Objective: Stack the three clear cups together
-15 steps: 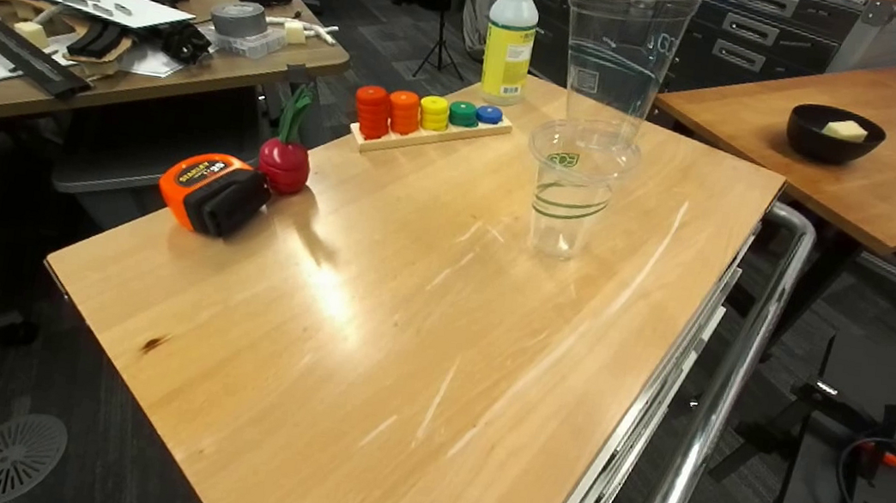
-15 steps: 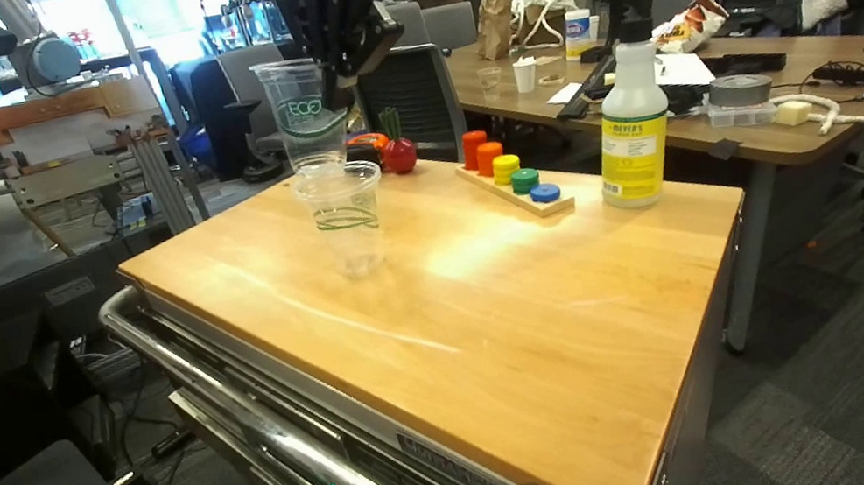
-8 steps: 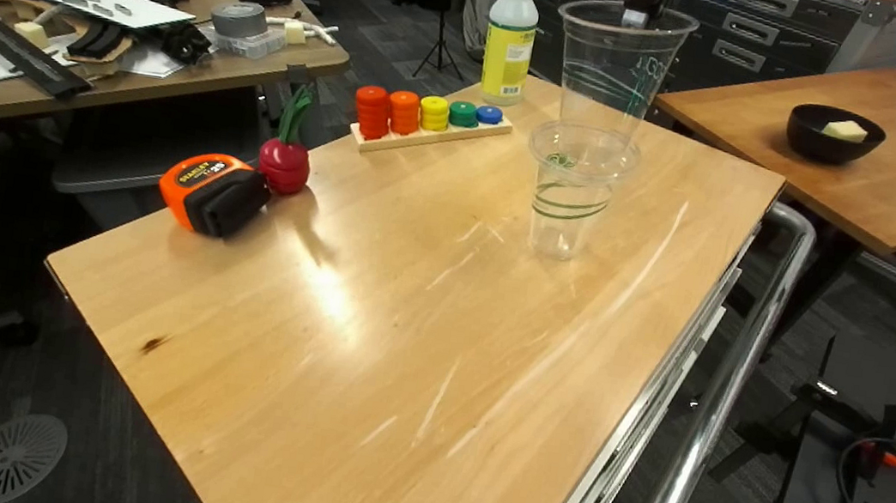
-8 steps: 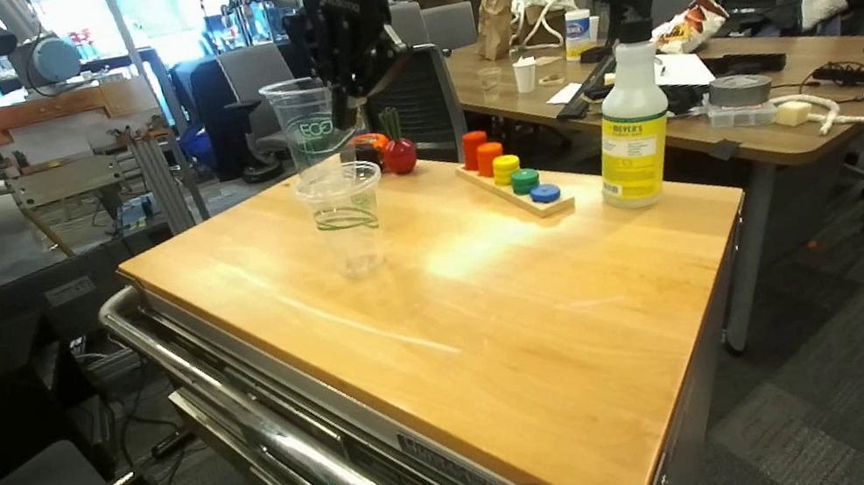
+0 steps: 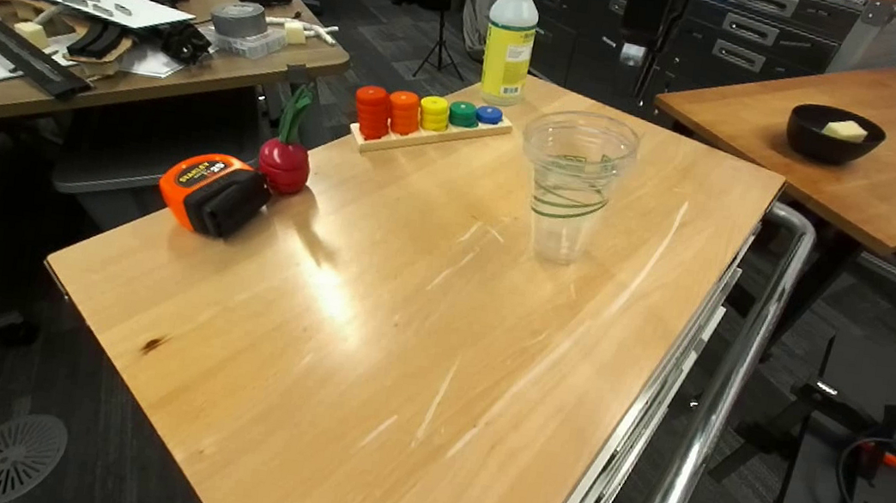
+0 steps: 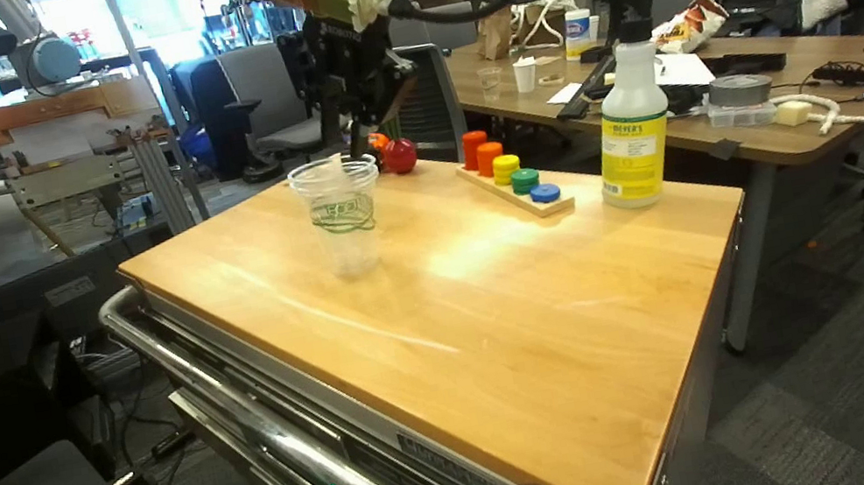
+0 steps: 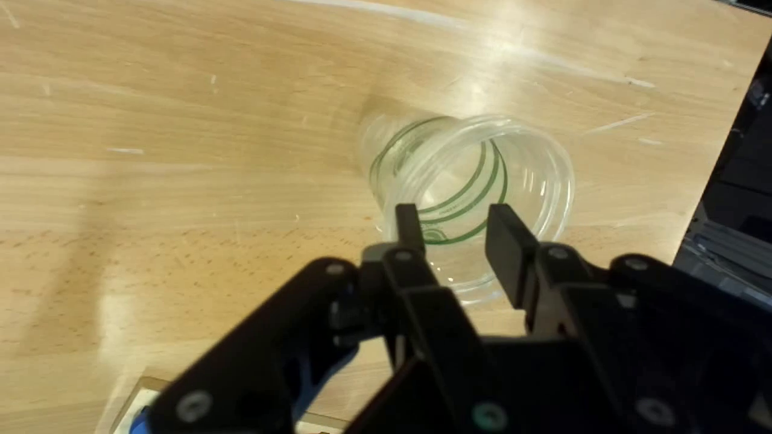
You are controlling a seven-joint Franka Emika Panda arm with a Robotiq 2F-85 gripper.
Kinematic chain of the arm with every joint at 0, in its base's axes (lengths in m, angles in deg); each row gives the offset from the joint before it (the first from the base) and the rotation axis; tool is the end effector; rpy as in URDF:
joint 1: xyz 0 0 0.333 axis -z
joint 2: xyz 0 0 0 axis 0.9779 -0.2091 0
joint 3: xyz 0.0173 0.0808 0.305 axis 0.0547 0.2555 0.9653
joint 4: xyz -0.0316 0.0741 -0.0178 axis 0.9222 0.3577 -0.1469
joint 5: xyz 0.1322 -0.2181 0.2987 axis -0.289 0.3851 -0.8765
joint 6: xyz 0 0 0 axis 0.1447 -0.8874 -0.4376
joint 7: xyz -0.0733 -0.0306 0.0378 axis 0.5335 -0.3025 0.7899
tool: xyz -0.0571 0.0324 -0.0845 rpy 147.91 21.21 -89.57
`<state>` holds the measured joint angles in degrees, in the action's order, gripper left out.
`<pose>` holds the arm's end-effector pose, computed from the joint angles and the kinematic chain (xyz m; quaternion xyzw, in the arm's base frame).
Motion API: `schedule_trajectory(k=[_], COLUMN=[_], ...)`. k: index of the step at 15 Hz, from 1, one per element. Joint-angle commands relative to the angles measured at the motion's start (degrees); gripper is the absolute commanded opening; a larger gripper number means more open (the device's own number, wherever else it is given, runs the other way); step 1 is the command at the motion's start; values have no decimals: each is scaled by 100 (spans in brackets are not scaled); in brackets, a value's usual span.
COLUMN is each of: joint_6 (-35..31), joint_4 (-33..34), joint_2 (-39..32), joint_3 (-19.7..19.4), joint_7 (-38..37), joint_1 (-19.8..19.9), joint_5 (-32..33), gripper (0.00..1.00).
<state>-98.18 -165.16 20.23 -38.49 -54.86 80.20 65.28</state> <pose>0.5050 -0.0393 0.4226 -0.9839 -0.0958 0.0108 0.1506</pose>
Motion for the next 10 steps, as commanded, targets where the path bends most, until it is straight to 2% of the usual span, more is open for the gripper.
schedule_trajectory(k=[1,5,6,9,10], joint_6=[-347,-446,-276,184,-114], joint_4=[-170,-150,-96,11,-31], joint_2=[128,209,252,472,188], joint_3=[-13,28,16,0,-12], joint_7=[221,54,296,103,161], joint_1=[-23,-27,-30,-31,-42], joint_5=[-134,176,304,467,377], gripper=[67,96,100,100,100])
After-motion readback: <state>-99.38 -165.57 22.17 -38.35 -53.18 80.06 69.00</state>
